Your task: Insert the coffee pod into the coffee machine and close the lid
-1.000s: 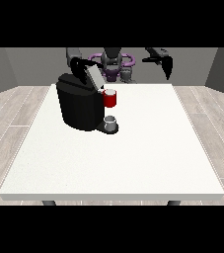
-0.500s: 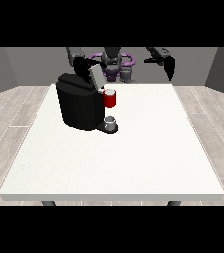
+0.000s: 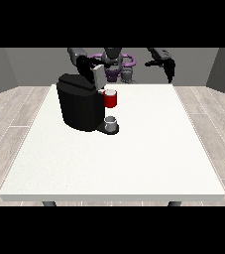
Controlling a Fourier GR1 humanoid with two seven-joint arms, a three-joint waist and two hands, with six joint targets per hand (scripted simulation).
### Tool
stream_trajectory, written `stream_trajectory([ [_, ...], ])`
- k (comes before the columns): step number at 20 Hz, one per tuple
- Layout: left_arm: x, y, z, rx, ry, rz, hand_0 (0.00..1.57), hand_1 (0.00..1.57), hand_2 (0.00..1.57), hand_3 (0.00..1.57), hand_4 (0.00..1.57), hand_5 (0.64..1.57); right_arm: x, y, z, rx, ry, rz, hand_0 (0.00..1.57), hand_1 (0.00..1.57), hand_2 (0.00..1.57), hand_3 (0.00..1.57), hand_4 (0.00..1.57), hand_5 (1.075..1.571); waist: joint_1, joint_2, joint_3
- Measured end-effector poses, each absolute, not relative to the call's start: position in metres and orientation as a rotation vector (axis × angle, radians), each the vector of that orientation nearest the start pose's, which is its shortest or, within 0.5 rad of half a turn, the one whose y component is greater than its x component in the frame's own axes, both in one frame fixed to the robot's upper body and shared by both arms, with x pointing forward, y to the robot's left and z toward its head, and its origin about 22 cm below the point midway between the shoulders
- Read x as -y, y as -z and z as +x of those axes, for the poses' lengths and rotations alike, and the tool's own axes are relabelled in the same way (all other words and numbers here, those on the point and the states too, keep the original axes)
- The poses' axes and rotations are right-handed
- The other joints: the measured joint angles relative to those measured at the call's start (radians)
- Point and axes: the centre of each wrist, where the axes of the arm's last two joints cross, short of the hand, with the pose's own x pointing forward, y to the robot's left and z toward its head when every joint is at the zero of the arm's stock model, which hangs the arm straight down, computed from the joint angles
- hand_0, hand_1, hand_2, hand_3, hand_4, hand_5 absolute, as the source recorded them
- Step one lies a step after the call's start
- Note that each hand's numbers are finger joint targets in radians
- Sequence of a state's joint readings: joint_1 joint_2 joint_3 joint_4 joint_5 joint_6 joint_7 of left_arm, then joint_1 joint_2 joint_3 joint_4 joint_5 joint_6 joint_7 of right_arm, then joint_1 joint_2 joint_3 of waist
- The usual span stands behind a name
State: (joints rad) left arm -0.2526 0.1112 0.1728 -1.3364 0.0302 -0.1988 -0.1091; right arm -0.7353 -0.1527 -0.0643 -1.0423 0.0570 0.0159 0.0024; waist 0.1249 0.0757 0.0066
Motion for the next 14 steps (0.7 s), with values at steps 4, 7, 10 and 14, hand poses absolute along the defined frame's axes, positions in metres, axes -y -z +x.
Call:
stream_trajectory([
  [4,-0.264,-0.023,0.308,1.7,0.137,-0.074,0.0,0.0,0.0,0.0,0.12,1.571,0.194,-0.105,0.401,1.719,-0.314,-0.084,0.0,0.0,0.0,0.0,0.14,1.571,0.006,0.0,0.0024],
  [7,-0.265,-0.024,0.309,1.716,0.151,-0.085,0.0,0.0,0.0,0.0,0.2,1.571,0.192,-0.108,0.402,1.695,-0.304,-0.081,0.0,0.0,0.0,0.0,0.12,1.571,0.009,-0.003,0.0051],
  [10,-0.258,-0.023,0.309,1.74,0.156,-0.093,0.0,0.0,0.0,0.0,0.14,1.571,0.192,-0.109,0.401,1.696,-0.29,-0.054,0.0,0.0,0.0,0.0,0.07,1.571,0.009,0.0,0.0074],
  [14,-0.246,-0.018,0.306,1.743,0.155,-0.123,0.0,0.0,0.0,0.0,0.19,1.571,0.178,-0.103,0.395,1.709,-0.305,0.033,0.0,0.0,0.0,0.0,0.35,1.571,0.009,-0.023,0.0077],
])
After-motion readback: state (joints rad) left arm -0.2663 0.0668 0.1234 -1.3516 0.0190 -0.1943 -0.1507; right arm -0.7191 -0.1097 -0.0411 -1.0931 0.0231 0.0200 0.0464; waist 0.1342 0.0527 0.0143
